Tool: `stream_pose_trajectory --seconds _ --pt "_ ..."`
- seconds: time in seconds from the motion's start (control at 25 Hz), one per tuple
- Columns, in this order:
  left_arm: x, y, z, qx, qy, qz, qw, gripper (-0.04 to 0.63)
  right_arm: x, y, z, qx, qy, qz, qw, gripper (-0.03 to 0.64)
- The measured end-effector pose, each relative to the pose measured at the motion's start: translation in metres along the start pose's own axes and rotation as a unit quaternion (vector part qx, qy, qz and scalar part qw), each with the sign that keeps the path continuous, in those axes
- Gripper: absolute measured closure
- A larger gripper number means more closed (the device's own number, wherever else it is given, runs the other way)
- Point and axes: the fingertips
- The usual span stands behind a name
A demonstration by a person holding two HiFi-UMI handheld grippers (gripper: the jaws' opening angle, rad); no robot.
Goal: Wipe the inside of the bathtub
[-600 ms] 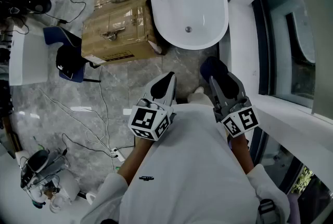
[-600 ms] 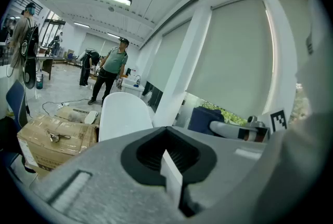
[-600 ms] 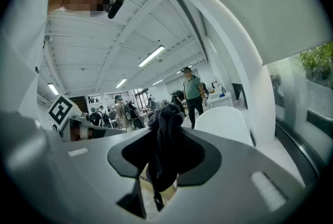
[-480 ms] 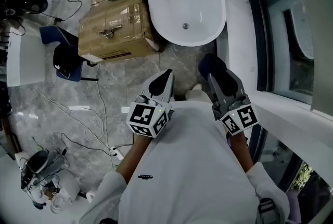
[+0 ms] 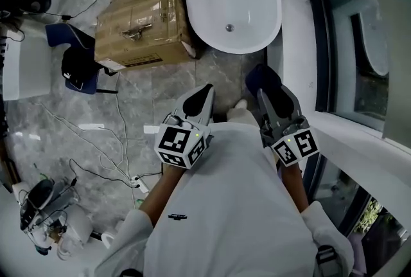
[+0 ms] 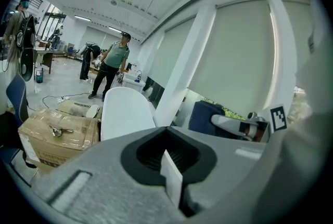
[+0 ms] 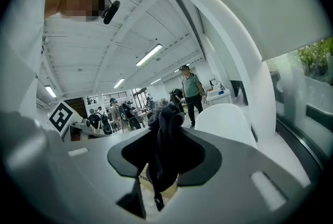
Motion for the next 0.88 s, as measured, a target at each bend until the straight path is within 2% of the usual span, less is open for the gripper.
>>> stream_pose_trajectory --seconds 0.16,0.48,0.68,0.88 --pt "0.002 0.035 0.014 0.020 -0.001 0.015 0.9997 0.595 -0.008 0.010 -0.017 -0.003 0.014 0.002 1.000 0.486" --pt "0.014 0.113 0.044 0.053 -0.032 0.031 0.9976 0.595 -0.030 0.029 -0.084 -0.008 0.022 0.015 1.000 0.485" --pt "0.024 0.149 0.065 0.075 -0.034 0.035 0.9960 0.595 -0.040 0.054 -0.115 0.011 0.034 0.016 0.999 0.485" --pt "0.034 0.180 0.050 0.083 -0.025 0.041 0.9954 0.595 -0.051 0.048 -0.149 0.008 0.054 0.012 0.998 0.485"
Point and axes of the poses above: the fingertips, and each gripper's own axes: z backward along the fingers, y to its left, x out of its top, and after that the axes turned 14 degrees about -y, right-handed
